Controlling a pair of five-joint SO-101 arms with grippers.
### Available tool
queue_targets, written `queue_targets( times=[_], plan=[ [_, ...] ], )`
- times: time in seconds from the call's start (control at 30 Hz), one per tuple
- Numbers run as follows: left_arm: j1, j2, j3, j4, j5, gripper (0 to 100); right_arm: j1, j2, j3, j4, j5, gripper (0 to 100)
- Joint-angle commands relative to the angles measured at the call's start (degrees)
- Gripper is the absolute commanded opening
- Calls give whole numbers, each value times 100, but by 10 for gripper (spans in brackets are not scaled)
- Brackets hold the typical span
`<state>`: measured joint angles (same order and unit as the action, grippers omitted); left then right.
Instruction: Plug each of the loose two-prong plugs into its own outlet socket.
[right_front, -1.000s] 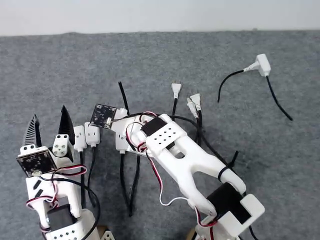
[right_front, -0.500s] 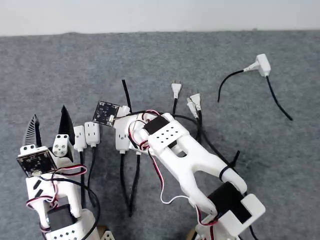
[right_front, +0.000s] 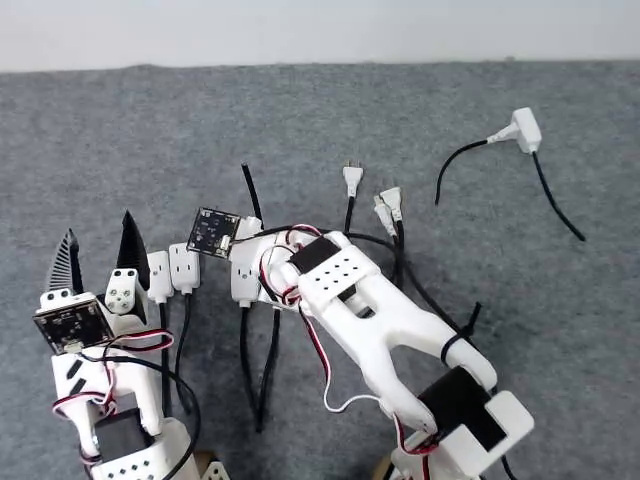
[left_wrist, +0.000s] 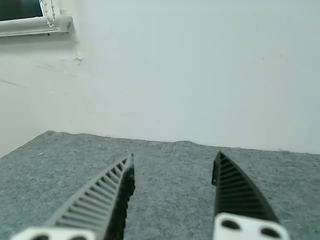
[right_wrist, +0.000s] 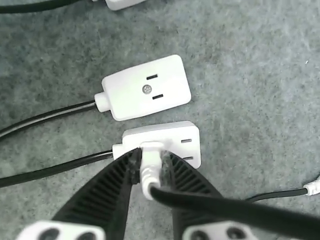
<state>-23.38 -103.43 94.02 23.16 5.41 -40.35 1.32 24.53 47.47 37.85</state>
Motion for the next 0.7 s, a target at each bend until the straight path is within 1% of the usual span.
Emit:
queue_targets(
  times=[0.0,0.53,0.67],
  plan=[
    [53,-105,-171,-132,53,243,40,-251,193,-251,62,9],
    [53,-105,-127,-132,53,243,48,-251,510,-321,62,9],
    [53,-105,-127,-132,53,243,40,-251,695,-532,70,9]
  ],
)
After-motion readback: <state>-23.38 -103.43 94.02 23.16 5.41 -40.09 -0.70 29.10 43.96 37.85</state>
